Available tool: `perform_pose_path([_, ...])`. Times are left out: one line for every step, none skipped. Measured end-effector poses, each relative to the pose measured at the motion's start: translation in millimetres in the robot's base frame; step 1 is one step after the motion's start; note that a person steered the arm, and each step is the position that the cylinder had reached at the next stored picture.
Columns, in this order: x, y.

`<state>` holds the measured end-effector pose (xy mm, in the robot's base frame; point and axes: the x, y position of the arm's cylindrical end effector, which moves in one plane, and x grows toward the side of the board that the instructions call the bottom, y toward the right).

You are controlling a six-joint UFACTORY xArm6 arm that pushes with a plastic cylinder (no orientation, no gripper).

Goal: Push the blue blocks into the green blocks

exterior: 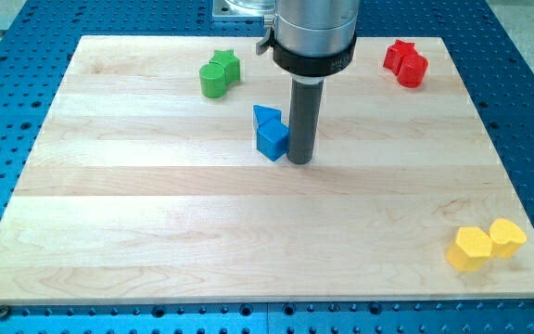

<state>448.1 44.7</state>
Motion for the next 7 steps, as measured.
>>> perform_pose_path([4.4, -0.6])
perform_pose_path([4.3, -12.2])
perform_pose_path([-10.8, -14.4])
perform_pose_path([-28.8, -26.1])
perform_pose_path([-45.3, -40.3])
perform_pose_path([-63.0, -52.8])
perform_pose_path([-80.1, -63.5])
